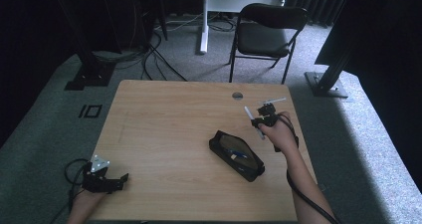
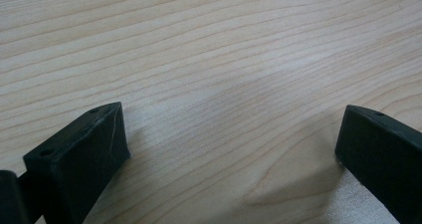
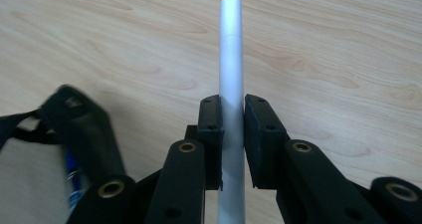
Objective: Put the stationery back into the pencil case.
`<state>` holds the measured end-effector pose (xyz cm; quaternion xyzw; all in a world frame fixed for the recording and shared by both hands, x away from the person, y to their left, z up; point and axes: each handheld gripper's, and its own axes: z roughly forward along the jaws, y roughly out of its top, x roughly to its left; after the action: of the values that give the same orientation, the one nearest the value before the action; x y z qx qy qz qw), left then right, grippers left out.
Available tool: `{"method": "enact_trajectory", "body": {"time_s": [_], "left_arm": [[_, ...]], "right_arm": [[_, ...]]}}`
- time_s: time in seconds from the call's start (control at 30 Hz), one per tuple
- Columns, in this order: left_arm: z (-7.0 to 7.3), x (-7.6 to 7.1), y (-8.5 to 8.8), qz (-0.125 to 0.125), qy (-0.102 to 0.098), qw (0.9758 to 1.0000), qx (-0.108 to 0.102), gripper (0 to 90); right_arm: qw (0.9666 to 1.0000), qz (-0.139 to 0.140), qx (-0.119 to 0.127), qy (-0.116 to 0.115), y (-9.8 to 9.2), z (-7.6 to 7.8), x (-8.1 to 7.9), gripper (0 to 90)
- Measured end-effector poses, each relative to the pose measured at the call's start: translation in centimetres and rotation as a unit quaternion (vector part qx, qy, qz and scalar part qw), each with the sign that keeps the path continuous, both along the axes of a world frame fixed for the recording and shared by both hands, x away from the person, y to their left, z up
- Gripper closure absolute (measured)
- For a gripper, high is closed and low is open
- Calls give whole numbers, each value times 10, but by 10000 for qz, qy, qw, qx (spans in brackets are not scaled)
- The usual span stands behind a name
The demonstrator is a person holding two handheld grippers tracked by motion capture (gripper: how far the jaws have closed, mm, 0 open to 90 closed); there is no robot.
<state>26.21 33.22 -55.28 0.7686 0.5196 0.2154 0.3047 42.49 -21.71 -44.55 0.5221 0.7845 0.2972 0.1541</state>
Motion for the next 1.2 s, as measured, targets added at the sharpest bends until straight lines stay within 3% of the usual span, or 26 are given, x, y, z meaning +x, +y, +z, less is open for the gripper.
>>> {"method": "enact_trajectory", "body": {"time_s": [0.23, 0.3, 0.67, 0.9, 1.2], "left_arm": [[0, 0, 0, 0, 0, 10000, 1, 2], [0, 0, 0, -3, 0, 10000, 4, 2], [0, 0, 0, -2, -1, 10000, 3, 2], [0, 0, 0, -2, -1, 10000, 3, 2], [0, 0, 0, -1, 0, 10000, 1, 2]], "right_arm": [[9990, 432, 12, -104, 10, 19, -18, 784], [9984, 540, 119, -103, 13, 24, -21, 784], [9942, 1010, 306, -212, 30, 35, -40, 783], [9894, 1410, 298, -186, 39, 34, -53, 784], [9866, 1618, 180, -74, 49, 20, -61, 783]]}}
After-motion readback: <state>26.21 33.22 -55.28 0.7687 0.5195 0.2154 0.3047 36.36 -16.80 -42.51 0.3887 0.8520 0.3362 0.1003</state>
